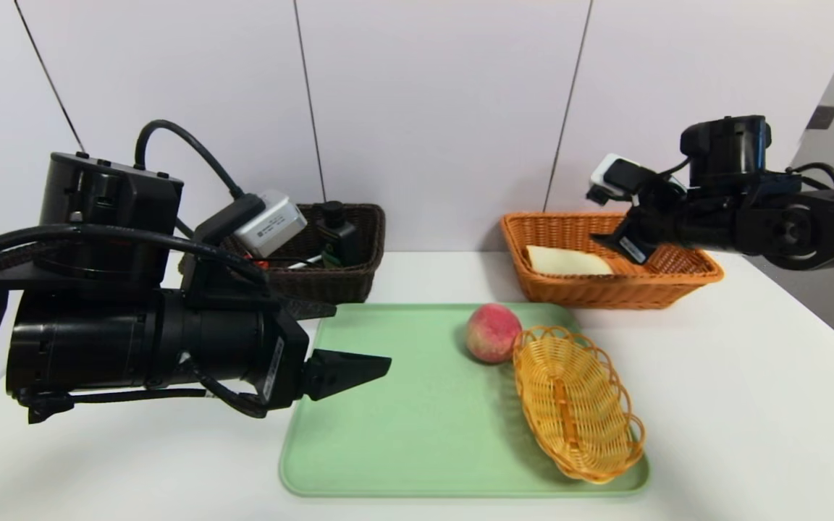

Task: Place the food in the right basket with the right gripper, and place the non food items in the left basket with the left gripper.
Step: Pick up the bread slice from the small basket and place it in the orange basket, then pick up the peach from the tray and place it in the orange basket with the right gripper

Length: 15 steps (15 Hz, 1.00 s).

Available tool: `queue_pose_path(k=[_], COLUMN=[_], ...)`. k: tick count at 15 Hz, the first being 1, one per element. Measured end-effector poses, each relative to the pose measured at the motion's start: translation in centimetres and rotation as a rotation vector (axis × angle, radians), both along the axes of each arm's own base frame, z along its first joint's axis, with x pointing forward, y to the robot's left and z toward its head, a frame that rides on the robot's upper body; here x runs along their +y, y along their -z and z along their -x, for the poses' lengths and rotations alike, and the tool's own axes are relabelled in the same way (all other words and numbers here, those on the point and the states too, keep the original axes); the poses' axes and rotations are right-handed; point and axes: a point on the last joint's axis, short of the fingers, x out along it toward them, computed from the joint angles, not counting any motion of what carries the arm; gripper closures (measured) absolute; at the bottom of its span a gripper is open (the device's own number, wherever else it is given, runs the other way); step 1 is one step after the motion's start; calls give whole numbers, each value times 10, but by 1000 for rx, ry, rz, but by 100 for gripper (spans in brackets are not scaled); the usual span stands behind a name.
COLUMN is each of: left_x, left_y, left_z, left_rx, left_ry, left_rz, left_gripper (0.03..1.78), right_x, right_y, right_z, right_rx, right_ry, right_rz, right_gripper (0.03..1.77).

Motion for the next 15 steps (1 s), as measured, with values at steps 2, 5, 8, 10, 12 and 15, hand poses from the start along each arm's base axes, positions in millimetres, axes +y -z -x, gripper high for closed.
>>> queue_pose_path(k=[2,5,8,10,12,15], left_x=[0,1,2,2,2,2], left_y=[-1,-2,-4,-5,-5,-5], left_z=[1,2,3,4,4,4], left_rx=[-3,-8,-16,-19,-20,-18], left_ry=[0,-1,0,-1,-1,0], left_rz=[2,5,9,11,12,12], left_gripper=[12,12,12,12,12,12], right_x=[-1,-4,-10,-15,-20,-21], right_y=[-13,-35,-57,-69,-78,-85], right_z=[5,12,20,31,47,72], right_rx=[-4,-59,-111,-88,-43,43], right_ry=[17,31,79,138,203,294], right_rz=[-46,-70,-172,-312,-460,-681], right_gripper=[45,34,26,22,19,16])
